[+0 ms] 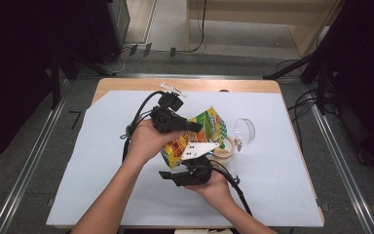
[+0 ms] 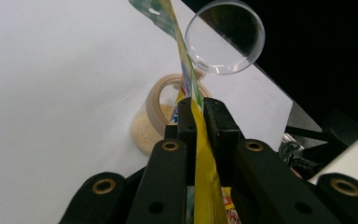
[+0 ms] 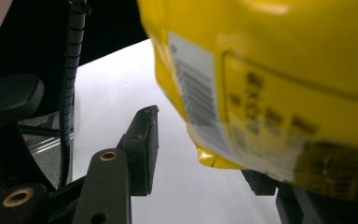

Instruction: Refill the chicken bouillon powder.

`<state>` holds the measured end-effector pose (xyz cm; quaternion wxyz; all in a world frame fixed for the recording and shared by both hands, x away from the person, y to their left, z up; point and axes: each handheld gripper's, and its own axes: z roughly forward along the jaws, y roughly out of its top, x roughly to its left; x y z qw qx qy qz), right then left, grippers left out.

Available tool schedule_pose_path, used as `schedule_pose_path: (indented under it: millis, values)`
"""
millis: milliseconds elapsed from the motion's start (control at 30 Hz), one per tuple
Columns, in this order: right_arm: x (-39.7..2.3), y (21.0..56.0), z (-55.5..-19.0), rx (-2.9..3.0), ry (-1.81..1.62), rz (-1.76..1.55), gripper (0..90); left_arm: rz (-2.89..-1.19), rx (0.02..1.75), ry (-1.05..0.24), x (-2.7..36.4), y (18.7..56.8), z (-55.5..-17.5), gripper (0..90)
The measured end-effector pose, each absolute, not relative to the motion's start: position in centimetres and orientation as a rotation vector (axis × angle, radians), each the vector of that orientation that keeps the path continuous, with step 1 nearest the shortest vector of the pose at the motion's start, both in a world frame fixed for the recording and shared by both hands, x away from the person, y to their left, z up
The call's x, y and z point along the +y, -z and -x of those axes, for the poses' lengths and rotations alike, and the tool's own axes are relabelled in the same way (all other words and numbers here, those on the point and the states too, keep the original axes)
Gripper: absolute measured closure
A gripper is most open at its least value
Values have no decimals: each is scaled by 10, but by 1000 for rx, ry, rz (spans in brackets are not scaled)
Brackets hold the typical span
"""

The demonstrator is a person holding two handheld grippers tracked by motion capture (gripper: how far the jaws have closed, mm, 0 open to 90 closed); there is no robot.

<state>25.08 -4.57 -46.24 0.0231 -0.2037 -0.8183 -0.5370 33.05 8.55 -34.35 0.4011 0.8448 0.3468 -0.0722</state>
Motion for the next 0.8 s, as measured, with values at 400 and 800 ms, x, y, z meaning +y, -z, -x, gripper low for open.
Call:
schedule_pose_path:
  millis: [400, 800]
  values:
    - [-46, 474, -252, -2518, 1635, 669, 498, -2109, 840, 179, 97, 355, -324, 864]
    - [-49, 482, -252, -2528, 1624, 684, 468, -2091, 826, 205, 110, 363, -319, 867]
